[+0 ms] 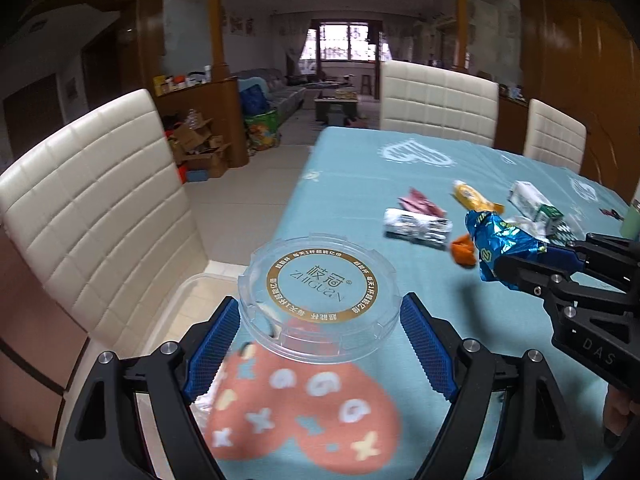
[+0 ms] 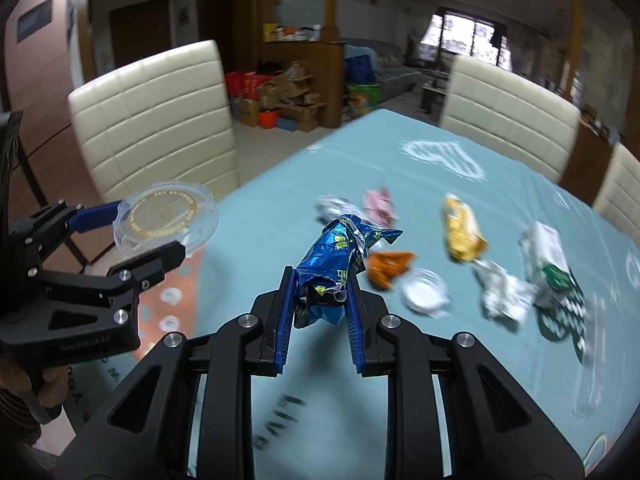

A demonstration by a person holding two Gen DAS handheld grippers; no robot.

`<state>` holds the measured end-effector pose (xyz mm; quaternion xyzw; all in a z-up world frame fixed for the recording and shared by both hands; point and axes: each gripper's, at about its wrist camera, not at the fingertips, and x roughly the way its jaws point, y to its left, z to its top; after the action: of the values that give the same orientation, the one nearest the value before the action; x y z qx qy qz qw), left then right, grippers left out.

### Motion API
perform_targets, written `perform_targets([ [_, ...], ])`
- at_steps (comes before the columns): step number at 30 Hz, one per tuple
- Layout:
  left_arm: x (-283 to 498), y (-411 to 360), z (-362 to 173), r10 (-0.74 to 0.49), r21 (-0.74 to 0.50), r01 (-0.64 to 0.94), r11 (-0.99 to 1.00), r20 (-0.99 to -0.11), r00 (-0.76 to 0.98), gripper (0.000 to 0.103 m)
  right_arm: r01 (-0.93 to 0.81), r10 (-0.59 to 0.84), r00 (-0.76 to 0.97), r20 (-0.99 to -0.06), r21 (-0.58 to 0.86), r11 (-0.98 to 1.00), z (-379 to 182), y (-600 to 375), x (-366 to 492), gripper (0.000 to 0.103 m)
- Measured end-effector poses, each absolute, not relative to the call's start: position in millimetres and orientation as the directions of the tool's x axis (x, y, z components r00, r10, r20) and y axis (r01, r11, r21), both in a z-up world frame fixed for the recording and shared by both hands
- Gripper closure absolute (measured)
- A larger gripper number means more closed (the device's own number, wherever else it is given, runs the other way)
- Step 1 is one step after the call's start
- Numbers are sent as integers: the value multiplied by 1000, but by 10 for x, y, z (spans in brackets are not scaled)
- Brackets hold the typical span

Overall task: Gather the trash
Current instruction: 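Carry the lid and blue wrapper toward the bin, lid held over it, then open the left tool over the bin to drop the clear lid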

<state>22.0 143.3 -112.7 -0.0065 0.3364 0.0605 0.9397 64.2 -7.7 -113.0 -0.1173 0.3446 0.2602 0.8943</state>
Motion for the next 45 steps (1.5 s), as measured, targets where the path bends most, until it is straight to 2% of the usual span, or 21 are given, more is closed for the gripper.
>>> perform_targets([
  [12, 86, 2154, -1205, 203, 20, -246, 969, -635, 746, 23, -651, 432, 576, -693, -71, 755, -1176, 682, 647, 78],
  [45, 34, 2710, -1368, 264, 10, -335, 942, -637, 724, 23, -686, 465, 555, -690, -64, 724, -1234, 1368, 753, 78],
])
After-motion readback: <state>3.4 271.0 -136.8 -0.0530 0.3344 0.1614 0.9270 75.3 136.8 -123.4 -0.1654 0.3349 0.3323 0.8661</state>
